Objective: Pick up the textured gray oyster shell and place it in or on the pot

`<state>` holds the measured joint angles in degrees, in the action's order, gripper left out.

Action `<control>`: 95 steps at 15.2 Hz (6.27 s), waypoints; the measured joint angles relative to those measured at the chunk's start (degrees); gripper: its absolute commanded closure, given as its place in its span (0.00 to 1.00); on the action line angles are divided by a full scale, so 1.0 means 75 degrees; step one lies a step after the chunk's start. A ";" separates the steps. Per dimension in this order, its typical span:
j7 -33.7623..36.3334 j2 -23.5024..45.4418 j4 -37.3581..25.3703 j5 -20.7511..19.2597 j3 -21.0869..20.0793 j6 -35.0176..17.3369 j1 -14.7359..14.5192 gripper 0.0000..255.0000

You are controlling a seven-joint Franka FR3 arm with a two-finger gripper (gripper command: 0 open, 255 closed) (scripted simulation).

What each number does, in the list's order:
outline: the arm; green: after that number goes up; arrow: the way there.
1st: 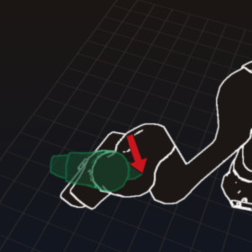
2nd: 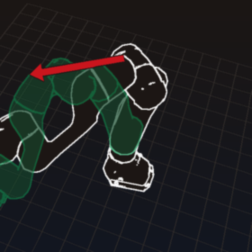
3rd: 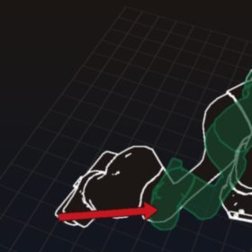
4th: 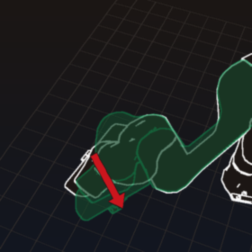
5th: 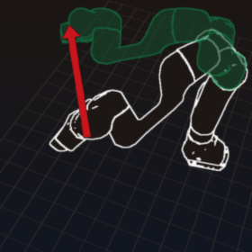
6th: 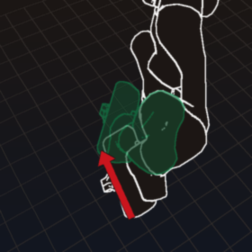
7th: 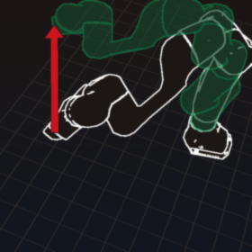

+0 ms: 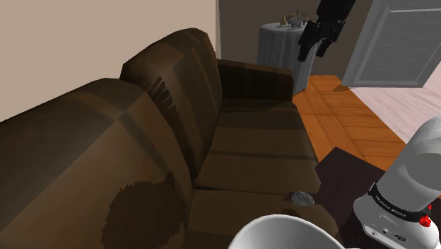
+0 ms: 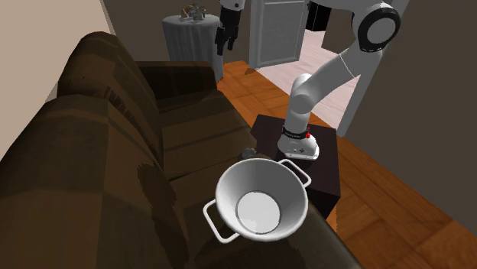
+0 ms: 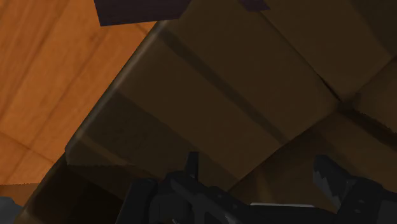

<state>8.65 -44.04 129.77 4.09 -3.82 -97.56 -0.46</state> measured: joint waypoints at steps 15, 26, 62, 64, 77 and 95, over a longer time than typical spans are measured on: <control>-0.0085 -0.0006 0.2483 0.0033 -0.1529 -0.1638 -0.1007 0.00; 0.0110 0.0803 0.4068 0.0166 -0.2979 -0.3166 -0.1962 0.00; 0.1795 0.4137 0.5398 -0.1484 -0.5470 -0.6661 -0.1300 1.00; 0.1552 0.3888 0.5451 -0.1199 -0.5314 -0.6481 -0.1511 1.00; 0.4404 0.8111 0.1491 -0.3380 -0.5432 -0.1588 -0.0347 0.00; 0.4720 0.8467 0.1739 -0.3774 -0.5145 -0.1881 -0.0376 1.00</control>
<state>44.05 19.47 142.81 -24.21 -42.41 -111.66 -3.28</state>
